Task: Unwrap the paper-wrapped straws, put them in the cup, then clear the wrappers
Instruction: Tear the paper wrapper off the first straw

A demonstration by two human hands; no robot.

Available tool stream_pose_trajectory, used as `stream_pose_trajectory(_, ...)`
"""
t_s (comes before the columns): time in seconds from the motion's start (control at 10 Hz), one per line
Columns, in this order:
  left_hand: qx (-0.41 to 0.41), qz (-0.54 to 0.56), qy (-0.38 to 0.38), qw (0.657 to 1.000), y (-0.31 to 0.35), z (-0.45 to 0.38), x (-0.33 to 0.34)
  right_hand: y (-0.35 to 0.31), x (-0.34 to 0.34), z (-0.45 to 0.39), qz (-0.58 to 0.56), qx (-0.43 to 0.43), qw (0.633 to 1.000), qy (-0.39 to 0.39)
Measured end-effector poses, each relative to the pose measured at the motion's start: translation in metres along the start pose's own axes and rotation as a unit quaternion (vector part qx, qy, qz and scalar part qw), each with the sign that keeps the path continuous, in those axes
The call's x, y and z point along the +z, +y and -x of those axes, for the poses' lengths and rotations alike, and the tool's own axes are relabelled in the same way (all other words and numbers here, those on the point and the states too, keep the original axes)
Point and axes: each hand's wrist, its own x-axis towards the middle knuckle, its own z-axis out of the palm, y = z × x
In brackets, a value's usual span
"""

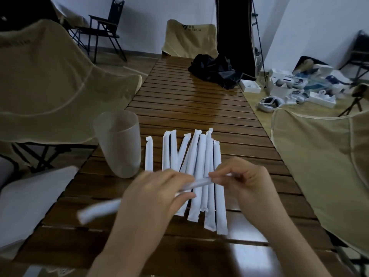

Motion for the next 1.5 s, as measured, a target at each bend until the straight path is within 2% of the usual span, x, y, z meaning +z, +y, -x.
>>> stream_pose_trajectory(0.1, -0.087, 0.112, -0.045, 0.989, -0.008, 0.0, 0.006, -0.002, 0.013, 0.002, 0.042, -0.036, 0.998, 0.015)
stream_pose_trajectory(0.3, -0.094, 0.091, 0.003, 0.991, -0.005, -0.005, 0.004, -0.007, 0.021, 0.01, 0.039, -0.08, 0.991, 0.097)
stream_pose_trajectory(0.4, 0.005, 0.008, 0.013, 1.0, -0.016, -0.016, 0.007, -0.006, 0.024, 0.006, 0.143, -0.099, 0.981, 0.081)
stream_pose_trajectory(0.5, 0.015, 0.028, -0.029, 0.999, -0.021, -0.009, 0.007, -0.002, 0.03, 0.006, 0.207, -0.125, 0.967, 0.079)
stream_pose_trajectory(0.6, 0.009, 0.131, -0.216, 0.968, -0.018, 0.006, 0.0, 0.0, 0.03, 0.007, 0.184, -0.123, 0.97, 0.096)
stream_pose_trajectory(0.7, 0.188, 0.458, -0.357, 0.792, -0.041, -0.013, 0.013, -0.002, 0.027, 0.008, 0.145, -0.11, 0.977, 0.108)
stream_pose_trajectory(0.8, 0.026, 0.12, -0.196, 0.973, -0.018, -0.012, 0.004, -0.002, 0.031, 0.009, 0.136, -0.106, 0.977, 0.123)
stream_pose_trajectory(0.9, -0.053, 0.063, 0.002, 0.997, -0.002, -0.009, -0.004, -0.004, 0.035, 0.009, 0.111, -0.09, 0.98, 0.14)
stream_pose_trajectory(1.0, -0.023, 0.057, 0.057, 0.996, -0.008, -0.017, 0.003, -0.005, 0.036, 0.009, 0.077, -0.06, 0.985, 0.145)
stream_pose_trajectory(1.1, -0.055, 0.118, 0.042, 0.991, -0.009, -0.011, 0.002, -0.007, 0.035, 0.009, 0.093, -0.073, 0.983, 0.14)
stream_pose_trajectory(1.2, -0.052, 0.102, 0.061, 0.992, -0.014, -0.009, 0.004, -0.01, 0.033, 0.008, 0.145, -0.127, 0.974, 0.121)
stream_pose_trajectory(1.4, -0.078, 0.142, 0.035, 0.986, -0.013, -0.007, -0.002, -0.007, 0.036, 0.007, 0.127, -0.107, 0.982, 0.088)
stream_pose_trajectory(1.5, -0.1, 0.077, 0.038, 0.991, -0.008, -0.008, -0.004, -0.008, 0.037, 0.008, 0.145, -0.139, 0.974, 0.105)
